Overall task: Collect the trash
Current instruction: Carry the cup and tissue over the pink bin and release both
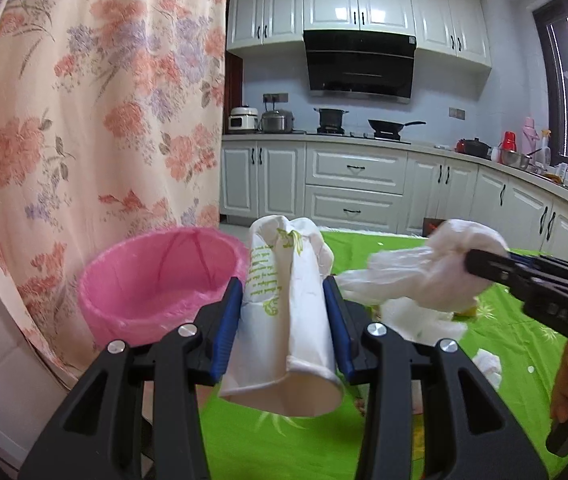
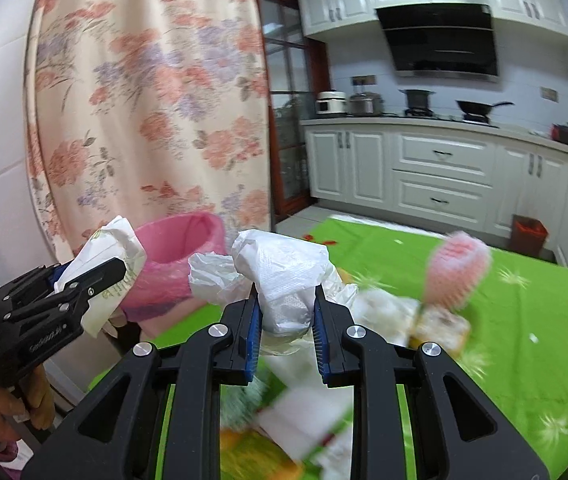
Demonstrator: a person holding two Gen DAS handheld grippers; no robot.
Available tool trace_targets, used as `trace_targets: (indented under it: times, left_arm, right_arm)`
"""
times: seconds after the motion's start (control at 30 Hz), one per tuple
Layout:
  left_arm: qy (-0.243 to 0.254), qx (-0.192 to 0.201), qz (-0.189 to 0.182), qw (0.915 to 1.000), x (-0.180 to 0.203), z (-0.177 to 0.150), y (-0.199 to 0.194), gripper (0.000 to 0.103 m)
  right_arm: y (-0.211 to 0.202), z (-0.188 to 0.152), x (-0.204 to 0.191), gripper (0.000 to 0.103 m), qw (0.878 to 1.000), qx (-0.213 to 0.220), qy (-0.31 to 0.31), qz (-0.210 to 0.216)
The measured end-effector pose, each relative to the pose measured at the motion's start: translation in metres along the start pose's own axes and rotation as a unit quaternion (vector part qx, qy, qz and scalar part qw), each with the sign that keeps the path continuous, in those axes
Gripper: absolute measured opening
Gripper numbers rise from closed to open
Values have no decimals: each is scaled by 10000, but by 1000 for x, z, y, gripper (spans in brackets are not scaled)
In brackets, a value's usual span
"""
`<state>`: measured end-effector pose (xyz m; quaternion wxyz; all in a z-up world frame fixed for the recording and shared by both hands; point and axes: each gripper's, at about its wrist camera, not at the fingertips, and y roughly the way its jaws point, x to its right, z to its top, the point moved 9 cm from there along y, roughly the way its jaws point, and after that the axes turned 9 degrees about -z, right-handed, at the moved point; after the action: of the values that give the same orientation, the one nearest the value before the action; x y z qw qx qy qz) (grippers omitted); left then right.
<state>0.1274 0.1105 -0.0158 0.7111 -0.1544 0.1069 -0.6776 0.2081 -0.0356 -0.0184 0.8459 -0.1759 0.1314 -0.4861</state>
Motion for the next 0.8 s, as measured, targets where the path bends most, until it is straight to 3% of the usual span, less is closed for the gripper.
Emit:
trace_targets:
  times: [0.27, 0.5, 0.8]
  left_arm:
    - [56, 49, 373, 9993, -50, 8, -7, 40]
    - [-232, 51, 586, 9980, -108, 24, 0, 40]
    - [-411, -161, 709, 9965, -171, 32, 43, 40]
  right_arm:
    - [42, 24, -54, 23, 9988, -5, -119, 469]
    - [84, 49, -108, 23, 9964, 28, -315, 793]
    - [145, 63, -147, 23, 9945, -184, -361, 968]
